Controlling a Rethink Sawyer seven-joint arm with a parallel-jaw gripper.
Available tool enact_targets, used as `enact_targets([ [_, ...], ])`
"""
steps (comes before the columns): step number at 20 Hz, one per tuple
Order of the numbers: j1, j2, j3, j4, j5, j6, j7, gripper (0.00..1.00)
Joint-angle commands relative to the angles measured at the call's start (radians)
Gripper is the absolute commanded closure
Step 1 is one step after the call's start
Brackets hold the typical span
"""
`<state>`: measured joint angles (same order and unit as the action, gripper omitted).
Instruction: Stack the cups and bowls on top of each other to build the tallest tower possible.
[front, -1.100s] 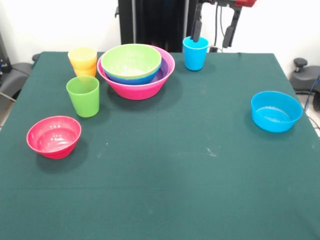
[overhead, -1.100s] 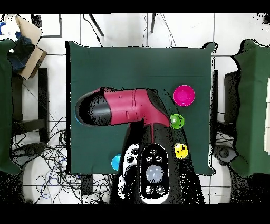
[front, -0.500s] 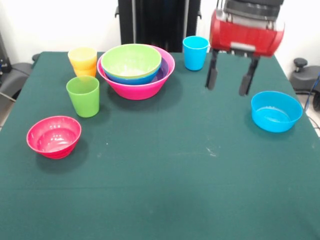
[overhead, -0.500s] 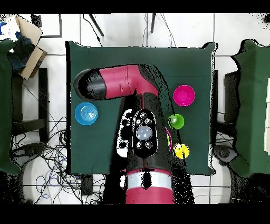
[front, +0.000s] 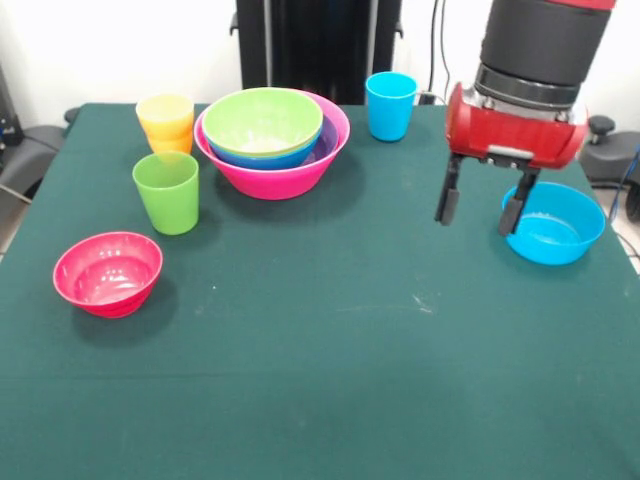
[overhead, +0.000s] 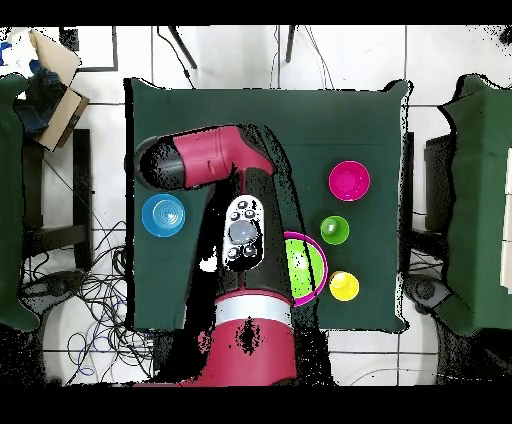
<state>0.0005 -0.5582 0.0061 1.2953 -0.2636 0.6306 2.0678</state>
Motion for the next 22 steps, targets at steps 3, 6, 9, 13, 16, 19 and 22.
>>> enact_targets([
  [3, 0.079, 0.046, -0.030, 0.024, -0.042, -0.107, 0.135, 0.00],
  [6, 0.085, 0.041, -0.041, 0.040, -0.032, -0.126, 0.129, 0.00],
  [9, 0.084, 0.033, -0.046, 0.057, -0.023, -0.141, 0.116, 0.00],
  [13, 0.075, 0.029, -0.047, 0.074, -0.017, -0.163, 0.098, 0.00],
  [16, 0.070, 0.031, -0.044, 0.084, -0.021, -0.188, 0.086, 0.00],
  [19, 0.055, 0.023, -0.029, 0.111, -0.030, -0.223, 0.060, 0.00],
  [22, 0.050, -0.001, -0.024, 0.158, -0.032, -0.236, 0.049, 0.00],
])
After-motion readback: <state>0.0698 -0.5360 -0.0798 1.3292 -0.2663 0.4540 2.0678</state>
